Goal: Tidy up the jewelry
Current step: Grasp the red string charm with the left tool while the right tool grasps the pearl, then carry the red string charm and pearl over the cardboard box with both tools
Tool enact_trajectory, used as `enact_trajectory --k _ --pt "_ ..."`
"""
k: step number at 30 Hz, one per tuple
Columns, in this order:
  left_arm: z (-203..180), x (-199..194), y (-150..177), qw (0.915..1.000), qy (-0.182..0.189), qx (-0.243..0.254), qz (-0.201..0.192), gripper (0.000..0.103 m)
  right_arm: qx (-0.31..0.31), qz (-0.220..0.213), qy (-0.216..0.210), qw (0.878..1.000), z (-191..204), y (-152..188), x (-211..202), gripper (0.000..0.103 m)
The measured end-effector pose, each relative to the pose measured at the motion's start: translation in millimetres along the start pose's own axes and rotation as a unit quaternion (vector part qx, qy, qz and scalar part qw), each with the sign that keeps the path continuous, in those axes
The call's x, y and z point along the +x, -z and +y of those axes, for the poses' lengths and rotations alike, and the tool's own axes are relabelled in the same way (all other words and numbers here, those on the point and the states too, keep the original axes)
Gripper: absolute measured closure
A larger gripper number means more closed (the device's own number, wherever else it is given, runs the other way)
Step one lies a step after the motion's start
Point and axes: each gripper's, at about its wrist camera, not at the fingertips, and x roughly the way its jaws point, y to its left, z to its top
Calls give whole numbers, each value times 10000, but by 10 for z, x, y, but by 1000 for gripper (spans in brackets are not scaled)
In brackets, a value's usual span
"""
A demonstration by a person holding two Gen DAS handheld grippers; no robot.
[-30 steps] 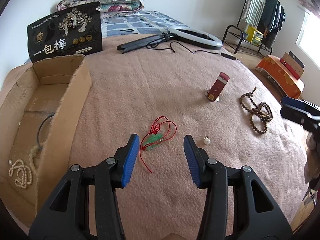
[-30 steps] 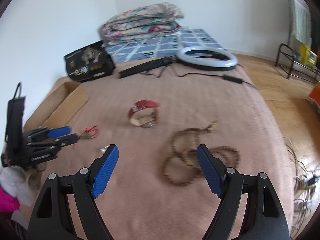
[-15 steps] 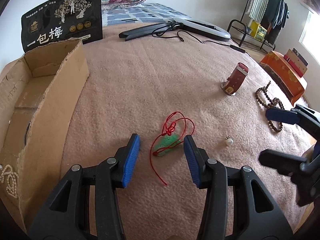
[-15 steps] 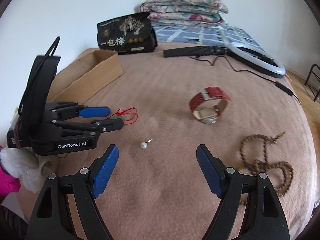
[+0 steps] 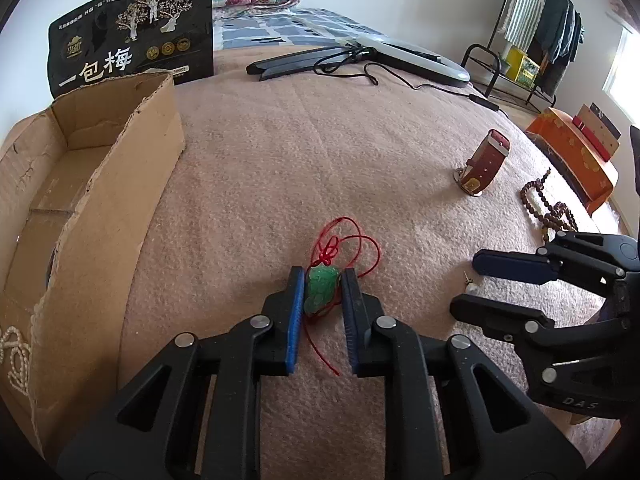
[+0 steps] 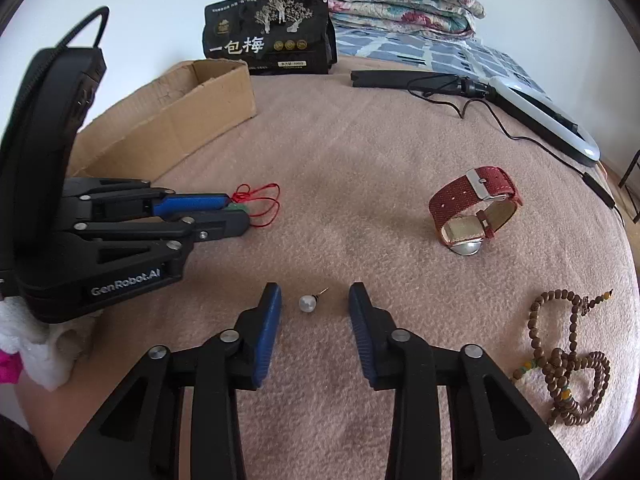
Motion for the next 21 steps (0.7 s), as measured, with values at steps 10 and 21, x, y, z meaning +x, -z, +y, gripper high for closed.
enact_trajectory --k 10,21 --pt "6 -19 -2 10000 2 -31 5 90 -45 54 175 9998 24 -9 13 96" --pt "-19 -347 -19 9997 57 -40 -220 90 232 -220 149 9994 -44 -10 -299 96"
